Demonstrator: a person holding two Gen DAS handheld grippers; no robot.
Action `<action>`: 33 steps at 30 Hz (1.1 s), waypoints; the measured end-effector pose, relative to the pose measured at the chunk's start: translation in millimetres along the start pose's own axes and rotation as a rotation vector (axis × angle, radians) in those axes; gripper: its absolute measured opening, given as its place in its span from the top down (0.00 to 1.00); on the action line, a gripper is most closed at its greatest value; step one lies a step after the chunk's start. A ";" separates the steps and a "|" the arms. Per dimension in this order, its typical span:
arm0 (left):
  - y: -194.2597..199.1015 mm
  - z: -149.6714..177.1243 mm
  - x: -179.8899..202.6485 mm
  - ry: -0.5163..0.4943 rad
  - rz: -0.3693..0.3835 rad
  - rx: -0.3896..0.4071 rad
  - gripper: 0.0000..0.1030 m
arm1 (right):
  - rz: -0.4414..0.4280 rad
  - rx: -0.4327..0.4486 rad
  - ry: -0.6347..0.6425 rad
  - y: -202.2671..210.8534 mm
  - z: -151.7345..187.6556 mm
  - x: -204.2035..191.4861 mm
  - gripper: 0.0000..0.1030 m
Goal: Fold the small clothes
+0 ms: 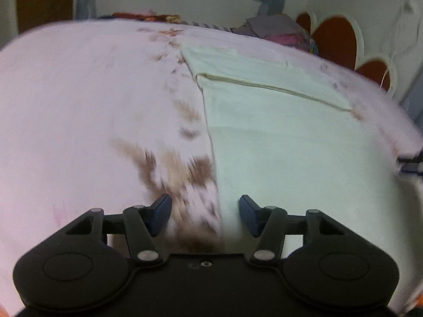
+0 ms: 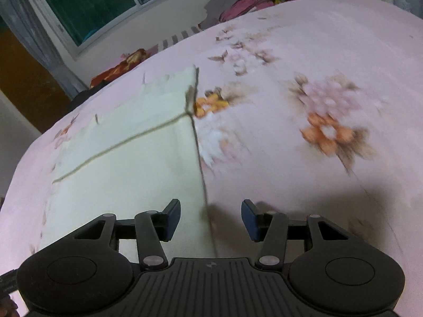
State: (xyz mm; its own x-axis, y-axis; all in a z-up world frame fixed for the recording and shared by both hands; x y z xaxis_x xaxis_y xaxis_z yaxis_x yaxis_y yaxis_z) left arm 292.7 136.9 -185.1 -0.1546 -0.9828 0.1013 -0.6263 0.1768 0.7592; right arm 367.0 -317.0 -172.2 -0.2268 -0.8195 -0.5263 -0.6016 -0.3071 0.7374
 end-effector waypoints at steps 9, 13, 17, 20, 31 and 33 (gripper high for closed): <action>37.5 51.6 15.2 0.268 0.175 0.010 0.56 | -0.159 -0.116 -0.047 48.3 73.8 47.6 0.51; 46.0 73.6 21.9 0.343 0.227 0.017 0.58 | -0.203 -0.141 -0.056 65.6 95.3 53.3 0.51; 48.5 89.4 26.7 0.420 0.280 0.034 0.62 | -0.273 -0.197 -0.117 74.5 114.7 57.6 0.51; 46.1 95.3 26.4 0.474 0.290 0.042 0.64 | -0.322 -0.240 -0.136 79.9 130.3 54.7 0.61; 79.0 72.5 32.4 0.410 0.211 0.307 0.96 | -0.403 -0.130 -0.047 119.2 117.0 35.6 0.97; 54.6 85.1 30.2 0.408 0.157 0.168 0.96 | -0.362 -0.115 0.030 116.3 118.0 35.1 0.97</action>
State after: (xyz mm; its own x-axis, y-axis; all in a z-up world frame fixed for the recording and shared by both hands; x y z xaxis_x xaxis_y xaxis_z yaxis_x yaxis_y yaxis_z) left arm 188.9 121.5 -195.3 0.0347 -0.8784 0.4767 -0.7396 0.2982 0.6033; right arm 198.7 -324.4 -154.9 0.0081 -0.6609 -0.7504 -0.5481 -0.6306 0.5495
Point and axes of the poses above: each gripper's, at about its wrist camera, not at the fingertips, and y roughly against the way its jaws point, x to its right, z to its underside, the point moved 6 cm from there along -y, roughly the way its jaws point, and after that the axes turned 11 degrees about -y, right-handed, at the moved point
